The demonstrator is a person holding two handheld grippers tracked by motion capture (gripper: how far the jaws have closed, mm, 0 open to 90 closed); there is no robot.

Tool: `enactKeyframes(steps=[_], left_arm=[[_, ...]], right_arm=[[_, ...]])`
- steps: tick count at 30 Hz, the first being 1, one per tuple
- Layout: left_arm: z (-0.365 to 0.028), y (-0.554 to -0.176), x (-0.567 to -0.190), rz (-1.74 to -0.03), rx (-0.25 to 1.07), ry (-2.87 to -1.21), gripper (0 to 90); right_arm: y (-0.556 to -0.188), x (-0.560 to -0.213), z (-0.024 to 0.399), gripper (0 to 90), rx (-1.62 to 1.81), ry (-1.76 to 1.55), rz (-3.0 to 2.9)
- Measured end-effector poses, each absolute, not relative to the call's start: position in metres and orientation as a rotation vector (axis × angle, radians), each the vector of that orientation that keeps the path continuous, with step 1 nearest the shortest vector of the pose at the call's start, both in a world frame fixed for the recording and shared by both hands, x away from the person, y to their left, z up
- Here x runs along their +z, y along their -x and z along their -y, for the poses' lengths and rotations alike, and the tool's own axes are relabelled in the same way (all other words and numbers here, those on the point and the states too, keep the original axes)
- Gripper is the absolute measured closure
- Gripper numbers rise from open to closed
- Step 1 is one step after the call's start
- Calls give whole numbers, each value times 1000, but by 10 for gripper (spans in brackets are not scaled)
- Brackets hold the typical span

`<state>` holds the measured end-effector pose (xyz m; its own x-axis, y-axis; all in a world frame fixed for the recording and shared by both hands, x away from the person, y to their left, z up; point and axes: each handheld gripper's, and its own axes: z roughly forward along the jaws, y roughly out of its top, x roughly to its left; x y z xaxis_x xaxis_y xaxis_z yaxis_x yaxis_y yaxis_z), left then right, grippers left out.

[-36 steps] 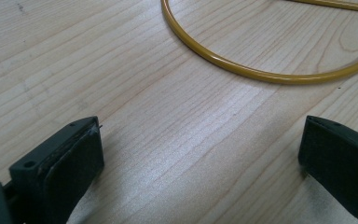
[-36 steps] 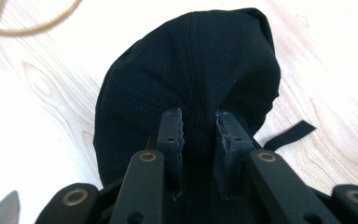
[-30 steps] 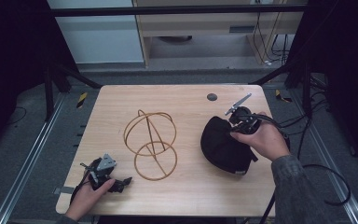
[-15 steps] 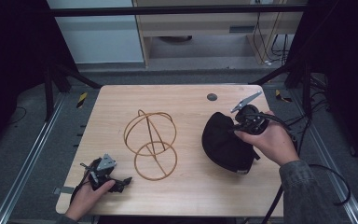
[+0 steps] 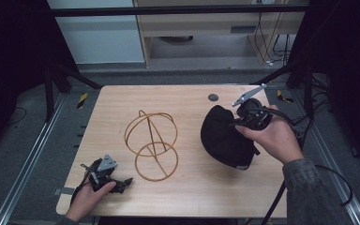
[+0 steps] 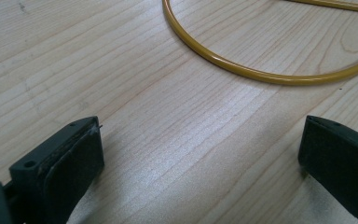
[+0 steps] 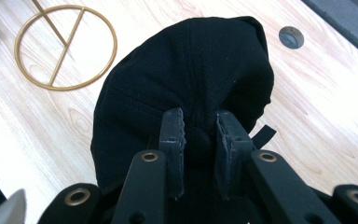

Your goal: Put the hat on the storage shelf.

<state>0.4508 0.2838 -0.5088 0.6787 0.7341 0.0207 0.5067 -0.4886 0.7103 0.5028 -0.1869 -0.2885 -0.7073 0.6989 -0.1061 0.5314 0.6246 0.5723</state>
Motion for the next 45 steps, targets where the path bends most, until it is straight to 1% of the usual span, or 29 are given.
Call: enactKeyframes(steps=[3,18,33,45], left_arm=[[-284,-451,-509,-949,422,-2197,0],[-284,-451,-509,-950,422,-2196,0],[-284,-451,-509,-950,422,-2196,0],[-284,-451,-509,-950,421,-2199,0]], right_arm=[[-501,-281,186,749,749,-984,-2522],[-499,-271,183,749,804,-982,-2500],[-487,-246,180,750,939,-947,-2442],[-478,-230,170,750,965,-894,-2440]])
